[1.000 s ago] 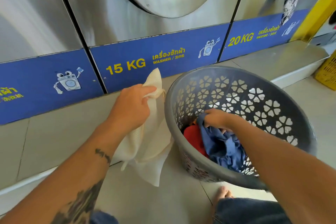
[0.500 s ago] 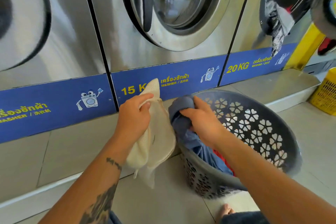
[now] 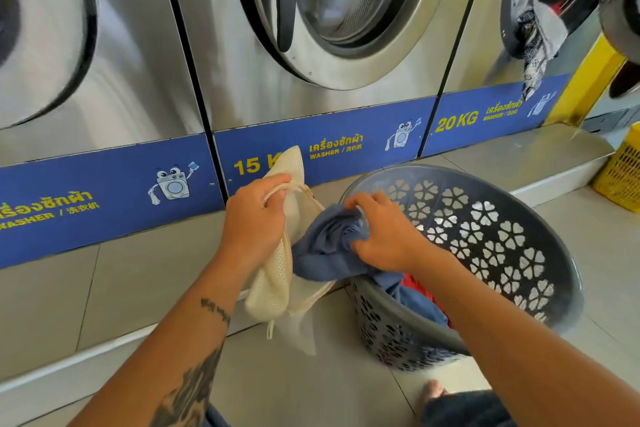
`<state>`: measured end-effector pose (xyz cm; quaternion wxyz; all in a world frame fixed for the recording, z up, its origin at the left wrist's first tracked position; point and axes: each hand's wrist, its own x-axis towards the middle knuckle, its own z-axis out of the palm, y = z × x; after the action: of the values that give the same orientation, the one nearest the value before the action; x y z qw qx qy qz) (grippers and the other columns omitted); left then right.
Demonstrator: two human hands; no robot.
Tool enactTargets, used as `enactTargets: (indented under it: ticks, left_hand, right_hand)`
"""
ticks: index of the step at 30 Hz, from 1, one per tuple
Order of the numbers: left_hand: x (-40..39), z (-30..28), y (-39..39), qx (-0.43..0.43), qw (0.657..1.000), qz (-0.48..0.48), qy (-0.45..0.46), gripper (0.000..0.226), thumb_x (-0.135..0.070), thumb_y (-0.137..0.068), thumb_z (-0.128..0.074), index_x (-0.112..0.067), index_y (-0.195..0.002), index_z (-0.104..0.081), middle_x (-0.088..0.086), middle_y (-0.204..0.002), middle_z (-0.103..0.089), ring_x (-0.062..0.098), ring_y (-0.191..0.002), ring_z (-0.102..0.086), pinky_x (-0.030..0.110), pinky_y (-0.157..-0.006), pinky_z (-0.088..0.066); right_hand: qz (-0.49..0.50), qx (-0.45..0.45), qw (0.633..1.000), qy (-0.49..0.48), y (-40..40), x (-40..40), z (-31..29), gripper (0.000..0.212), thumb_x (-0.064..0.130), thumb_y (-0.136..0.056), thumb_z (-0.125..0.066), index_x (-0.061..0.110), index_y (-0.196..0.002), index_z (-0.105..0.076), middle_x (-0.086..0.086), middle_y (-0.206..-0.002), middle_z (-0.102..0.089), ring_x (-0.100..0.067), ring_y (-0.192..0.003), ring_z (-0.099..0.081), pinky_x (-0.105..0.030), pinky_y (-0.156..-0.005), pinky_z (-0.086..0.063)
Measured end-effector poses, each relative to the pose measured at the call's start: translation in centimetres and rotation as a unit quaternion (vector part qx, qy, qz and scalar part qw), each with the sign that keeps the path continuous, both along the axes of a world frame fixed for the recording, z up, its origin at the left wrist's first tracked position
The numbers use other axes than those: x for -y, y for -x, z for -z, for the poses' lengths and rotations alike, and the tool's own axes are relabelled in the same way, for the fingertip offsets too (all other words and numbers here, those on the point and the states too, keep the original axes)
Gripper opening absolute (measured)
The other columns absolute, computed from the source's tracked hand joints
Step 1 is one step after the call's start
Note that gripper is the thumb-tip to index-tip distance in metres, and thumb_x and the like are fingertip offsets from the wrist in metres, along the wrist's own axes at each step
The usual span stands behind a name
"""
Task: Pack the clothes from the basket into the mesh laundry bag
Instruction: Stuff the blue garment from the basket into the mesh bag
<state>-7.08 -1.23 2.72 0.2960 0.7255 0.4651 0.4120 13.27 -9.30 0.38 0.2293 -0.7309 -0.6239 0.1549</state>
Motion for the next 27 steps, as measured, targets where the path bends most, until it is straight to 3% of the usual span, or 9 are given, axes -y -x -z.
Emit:
enactTargets:
  ticks: [2,5,7,9,13,17,22,24,27]
  left_hand:
    - [0.0,0.2,-0.2,-0.003,1.000,0.004,-0.004,0.032,-0.017,-0.096,-0.049,-0.029,-0.120,-0.067,-0.005,-0.125,-0.063,-0.001,-0.098,-0.045,0.017,-0.086,-0.032]
    - [0.1,0.4,-0.5,-0.009,1.000,-0.002,-0.005,0.032,-0.019,-0.097,-0.049,-0.030,-0.122,-0.066,-0.003,-0.128,-0.061,0.001,-0.100,-0.044,0.019,-0.088,-0.033]
    - [0.1,0.5,-0.6,-0.015,1.000,0.002,-0.007,0.032,-0.019,-0.097,-0.049,-0.031,-0.122,-0.066,-0.003,-0.129,-0.060,0.002,-0.101,-0.044,0.019,-0.088,-0.033]
    - [0.0,0.5,-0.7,-0.017,1.000,0.004,-0.010,0.032,-0.019,-0.096,-0.049,-0.030,-0.121,-0.066,-0.003,-0.129,-0.061,0.004,-0.104,-0.047,0.019,-0.088,-0.033]
    - [-0.1,0.3,-0.8,-0.014,1.000,0.006,-0.011,0.032,-0.016,-0.095,-0.051,-0.028,-0.120,-0.067,-0.004,-0.127,-0.062,0.011,-0.112,-0.053,0.019,-0.089,-0.033]
    - [-0.5,-0.5,-0.2,0.024,0.999,-0.020,-0.009,0.031,-0.015,-0.093,-0.053,-0.029,-0.115,-0.069,-0.005,-0.119,-0.067,0.011,-0.103,-0.057,0.019,-0.084,-0.038]
    - [-0.8,-0.6,1.2,0.039,0.999,-0.031,0.006,0.031,-0.014,-0.093,-0.052,-0.029,-0.113,-0.070,-0.016,-0.110,-0.061,0.002,-0.098,-0.053,0.016,-0.084,-0.036]
    - [-0.5,-0.3,1.3,0.036,0.999,-0.015,0.016,0.032,-0.015,-0.094,-0.050,-0.029,-0.114,-0.070,-0.016,-0.113,-0.061,0.004,-0.102,-0.054,0.019,-0.086,-0.039]
    - [-0.2,-0.2,1.2,0.035,0.999,-0.014,0.016,0.032,-0.016,-0.095,-0.050,-0.030,-0.114,-0.070,-0.013,-0.115,-0.063,0.008,-0.101,-0.056,0.021,-0.087,-0.041]
  right_hand:
    - [0.023,-0.112,0.988,0.106,-1.0,0.0,2.0,0.081,0.018,-0.069,-0.072,0.031,-0.143,-0.042,-0.015,-0.133,-0.048,-0.032,-0.115,-0.050,-0.042,-0.095,-0.045]
    - [0.088,-0.352,0.916,0.172,-1.9,0.1,4.1,0.048,0.017,-0.066,-0.068,0.029,-0.113,-0.066,-0.024,-0.105,-0.067,-0.030,-0.086,-0.060,-0.045,-0.073,-0.046]
    - [0.113,-0.296,0.938,0.142,-2.3,-0.3,4.4,0.022,0.007,-0.076,-0.064,0.006,-0.097,-0.069,-0.023,-0.083,-0.066,-0.027,-0.070,-0.061,-0.042,-0.064,-0.048]
    - [0.129,-0.182,0.970,0.103,-2.3,-0.6,4.1,0.017,0.002,-0.078,-0.058,-0.007,-0.092,-0.064,-0.022,-0.075,-0.064,-0.026,-0.067,-0.060,-0.039,-0.060,-0.050]
    - [0.135,-0.093,0.986,-0.020,-0.4,-1.0,0.6,0.023,0.008,-0.075,-0.056,0.017,-0.096,-0.058,-0.006,-0.085,-0.066,-0.026,-0.078,-0.063,-0.036,-0.062,-0.050]
    - [0.083,0.002,0.989,-0.118,3.7,-0.8,-1.6,0.022,0.012,-0.077,-0.057,0.012,-0.099,-0.055,-0.006,-0.087,-0.059,-0.032,-0.076,-0.054,-0.037,-0.062,-0.039]
    - [-0.051,-0.024,0.997,-0.051,7.4,0.7,-0.2,0.018,0.015,-0.084,-0.064,0.010,-0.098,-0.054,-0.012,-0.094,-0.062,-0.031,-0.084,-0.058,-0.050,-0.073,-0.051]
    - [-0.127,0.021,0.991,0.026,7.6,1.0,0.8,0.018,0.012,-0.087,-0.060,0.009,-0.105,-0.056,-0.014,-0.099,-0.062,-0.033,-0.087,-0.058,-0.051,-0.075,-0.051]
    - [-0.193,0.143,0.967,0.090,7.4,0.9,1.4,0.047,0.013,-0.086,-0.058,0.017,-0.132,-0.054,-0.011,-0.110,-0.059,-0.031,-0.093,-0.054,-0.044,-0.080,-0.051]
